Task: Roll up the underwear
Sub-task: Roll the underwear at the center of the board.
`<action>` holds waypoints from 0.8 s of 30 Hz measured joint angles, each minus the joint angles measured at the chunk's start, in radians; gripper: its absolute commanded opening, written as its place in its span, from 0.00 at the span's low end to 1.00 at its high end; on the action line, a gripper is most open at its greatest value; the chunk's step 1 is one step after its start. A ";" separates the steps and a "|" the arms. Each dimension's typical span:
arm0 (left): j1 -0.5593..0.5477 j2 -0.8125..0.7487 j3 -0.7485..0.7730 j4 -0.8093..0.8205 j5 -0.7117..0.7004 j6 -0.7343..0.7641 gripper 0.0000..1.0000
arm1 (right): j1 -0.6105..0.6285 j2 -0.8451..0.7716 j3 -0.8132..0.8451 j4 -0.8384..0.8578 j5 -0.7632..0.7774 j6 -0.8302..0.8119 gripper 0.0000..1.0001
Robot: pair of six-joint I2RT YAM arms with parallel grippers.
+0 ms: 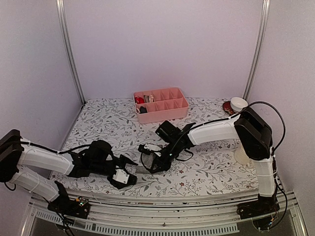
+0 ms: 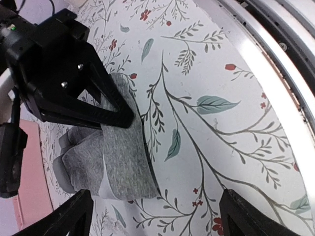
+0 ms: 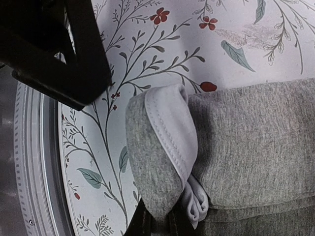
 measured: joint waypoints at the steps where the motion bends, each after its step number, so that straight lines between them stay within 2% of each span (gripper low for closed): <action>1: -0.016 0.026 0.004 0.024 -0.026 0.002 0.85 | -0.007 0.007 0.006 -0.006 -0.021 0.000 0.02; 14: -0.151 0.256 0.064 0.275 -0.299 0.002 0.63 | -0.029 0.033 0.035 -0.039 -0.086 -0.002 0.02; 20: -0.172 0.320 0.068 0.355 -0.374 -0.001 0.44 | -0.031 0.039 0.041 -0.043 -0.098 -0.003 0.02; 23: -0.177 0.339 0.069 0.371 -0.396 -0.004 0.26 | -0.031 0.040 0.041 -0.043 -0.100 -0.004 0.02; 24: -0.179 0.345 0.069 0.372 -0.403 -0.006 0.22 | -0.031 0.040 0.041 -0.043 -0.100 -0.004 0.02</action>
